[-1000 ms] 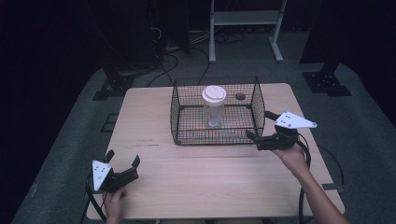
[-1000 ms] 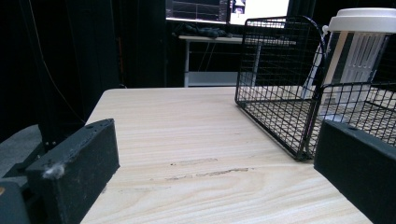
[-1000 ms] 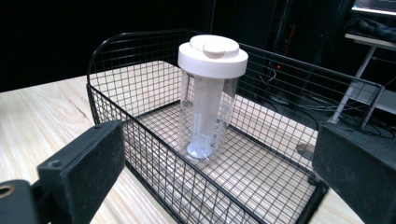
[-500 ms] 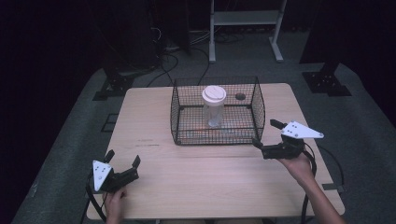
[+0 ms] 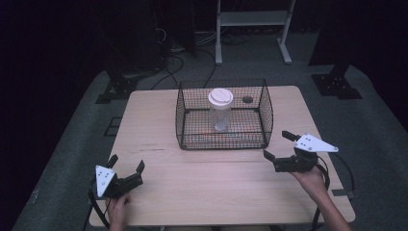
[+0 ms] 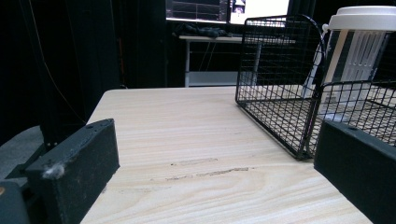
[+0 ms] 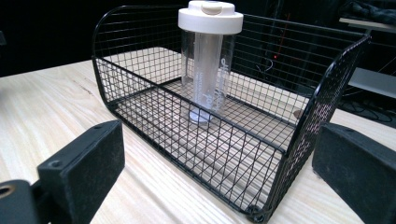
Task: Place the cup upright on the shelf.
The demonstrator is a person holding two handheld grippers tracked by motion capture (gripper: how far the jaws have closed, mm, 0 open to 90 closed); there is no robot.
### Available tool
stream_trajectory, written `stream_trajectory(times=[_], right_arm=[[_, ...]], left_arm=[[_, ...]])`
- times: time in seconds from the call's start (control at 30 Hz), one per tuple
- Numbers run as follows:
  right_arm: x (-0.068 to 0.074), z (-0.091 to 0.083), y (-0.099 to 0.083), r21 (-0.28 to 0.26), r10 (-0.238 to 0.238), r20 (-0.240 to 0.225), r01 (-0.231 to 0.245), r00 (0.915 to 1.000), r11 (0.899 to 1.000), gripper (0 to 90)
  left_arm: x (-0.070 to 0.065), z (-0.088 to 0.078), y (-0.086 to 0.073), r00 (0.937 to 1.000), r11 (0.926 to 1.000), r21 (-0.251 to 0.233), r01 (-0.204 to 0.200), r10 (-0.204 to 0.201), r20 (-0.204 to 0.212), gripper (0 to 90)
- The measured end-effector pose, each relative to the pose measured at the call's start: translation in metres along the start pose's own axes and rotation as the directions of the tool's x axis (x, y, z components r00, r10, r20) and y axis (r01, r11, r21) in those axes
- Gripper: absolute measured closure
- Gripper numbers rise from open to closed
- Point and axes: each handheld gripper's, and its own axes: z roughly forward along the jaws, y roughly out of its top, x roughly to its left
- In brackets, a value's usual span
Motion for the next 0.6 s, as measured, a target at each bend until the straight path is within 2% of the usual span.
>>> stream_trajectory(times=[0.33,0.6], right_arm=[[0.001,-0.009,-0.012,-0.003,0.022,0.007,-0.022,0.9997,1.0,1.9],[0.008,-0.016,-0.024,-0.016,0.035,0.015,-0.035,0.9993,0.999,1.9]], left_arm=[[0.0,0.0,0.0,1.0,1.0,0.001,-0.002,0.002,0.0,0.0],[0.0,0.0,0.0,1.0,1.0,0.003,-0.004,0.004,-0.001,0.0]])
